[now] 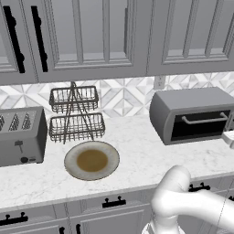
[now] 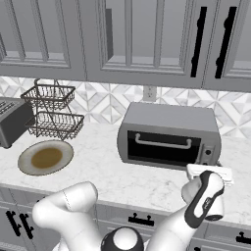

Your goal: Pick up the kebab skewer and baguette bread, and place them inside the toaster oven. Close the toaster oven door and start by setting the timer.

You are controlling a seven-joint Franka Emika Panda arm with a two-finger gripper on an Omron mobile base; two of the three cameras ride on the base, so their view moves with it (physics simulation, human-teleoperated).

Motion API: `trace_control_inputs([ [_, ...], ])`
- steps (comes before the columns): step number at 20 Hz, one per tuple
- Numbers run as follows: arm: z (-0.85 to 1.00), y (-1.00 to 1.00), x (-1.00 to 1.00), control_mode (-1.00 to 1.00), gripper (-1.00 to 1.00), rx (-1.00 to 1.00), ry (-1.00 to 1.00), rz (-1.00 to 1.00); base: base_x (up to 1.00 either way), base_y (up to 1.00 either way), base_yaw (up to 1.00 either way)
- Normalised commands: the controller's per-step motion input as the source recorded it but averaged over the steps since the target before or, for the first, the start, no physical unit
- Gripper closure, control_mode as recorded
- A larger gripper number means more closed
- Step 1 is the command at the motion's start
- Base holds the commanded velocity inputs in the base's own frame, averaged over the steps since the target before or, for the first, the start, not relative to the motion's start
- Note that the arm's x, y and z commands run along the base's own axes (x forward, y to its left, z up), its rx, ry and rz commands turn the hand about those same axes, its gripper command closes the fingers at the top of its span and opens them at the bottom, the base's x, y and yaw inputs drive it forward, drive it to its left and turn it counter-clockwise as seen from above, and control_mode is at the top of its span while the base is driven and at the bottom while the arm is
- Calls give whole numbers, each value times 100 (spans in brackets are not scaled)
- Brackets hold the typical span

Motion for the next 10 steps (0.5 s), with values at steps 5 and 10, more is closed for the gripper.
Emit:
trace_control_inputs([
  [5, -13, 13, 0, -100, -100, -7, 0, -4, 0, 0, 0],
  [10, -9, -2, 12, -100, -100, -6, 0, -5, 0, 0, 0],
])
